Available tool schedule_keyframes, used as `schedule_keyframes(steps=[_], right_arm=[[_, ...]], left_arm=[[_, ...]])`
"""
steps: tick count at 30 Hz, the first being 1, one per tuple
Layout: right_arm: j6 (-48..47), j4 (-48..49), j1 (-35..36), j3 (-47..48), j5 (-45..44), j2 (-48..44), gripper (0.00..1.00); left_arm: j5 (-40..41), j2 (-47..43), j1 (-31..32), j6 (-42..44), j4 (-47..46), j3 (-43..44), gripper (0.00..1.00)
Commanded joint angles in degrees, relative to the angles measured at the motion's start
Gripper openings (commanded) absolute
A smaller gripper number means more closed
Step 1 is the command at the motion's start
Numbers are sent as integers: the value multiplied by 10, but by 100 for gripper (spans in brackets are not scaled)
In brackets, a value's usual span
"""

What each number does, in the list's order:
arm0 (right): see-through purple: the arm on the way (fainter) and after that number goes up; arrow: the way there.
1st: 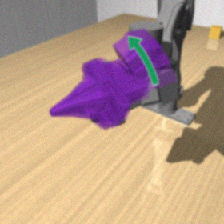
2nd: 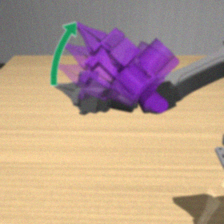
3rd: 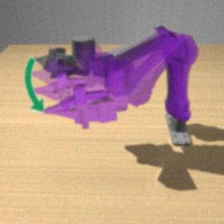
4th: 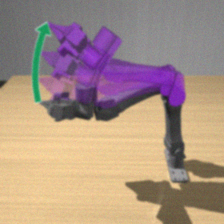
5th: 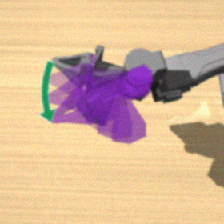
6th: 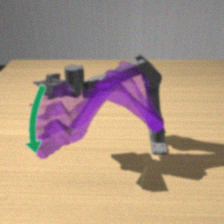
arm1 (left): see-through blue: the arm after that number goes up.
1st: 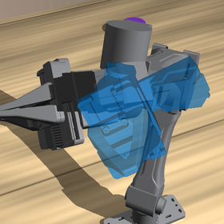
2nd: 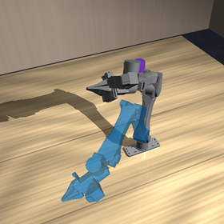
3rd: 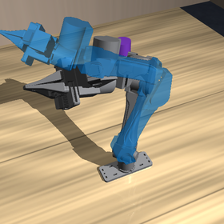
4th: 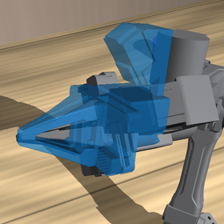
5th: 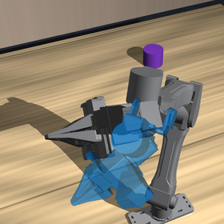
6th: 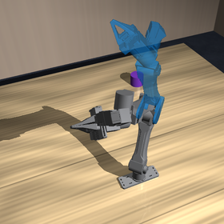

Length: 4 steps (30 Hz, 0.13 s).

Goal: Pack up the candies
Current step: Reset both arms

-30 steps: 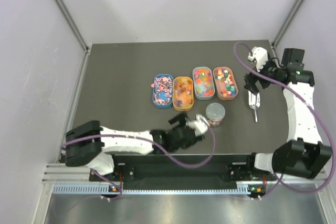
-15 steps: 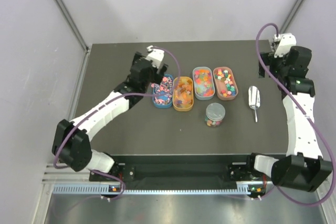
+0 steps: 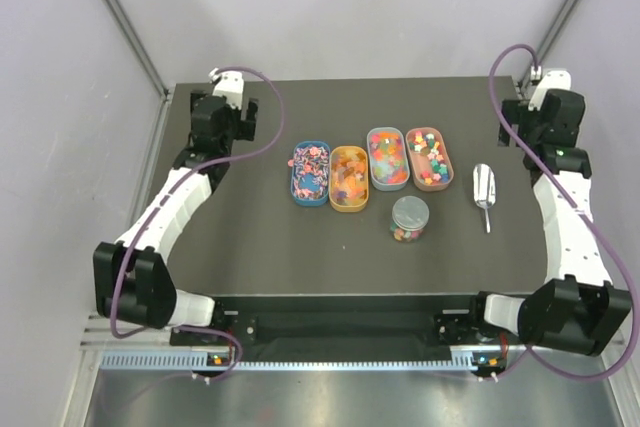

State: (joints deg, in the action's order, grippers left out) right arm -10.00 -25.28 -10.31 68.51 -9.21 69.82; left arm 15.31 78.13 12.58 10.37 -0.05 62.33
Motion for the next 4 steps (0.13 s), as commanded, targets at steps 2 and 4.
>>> schedule_keyframes(steps=[2,4], right_arm=[[-8,45,3,-5,-3,-3,100],[-1,41,3,2,-4,-5,100]], left_arm=[[-15,16,-13,-12,-41,28,99],[-14,19,-14,-11,-45,28,99]])
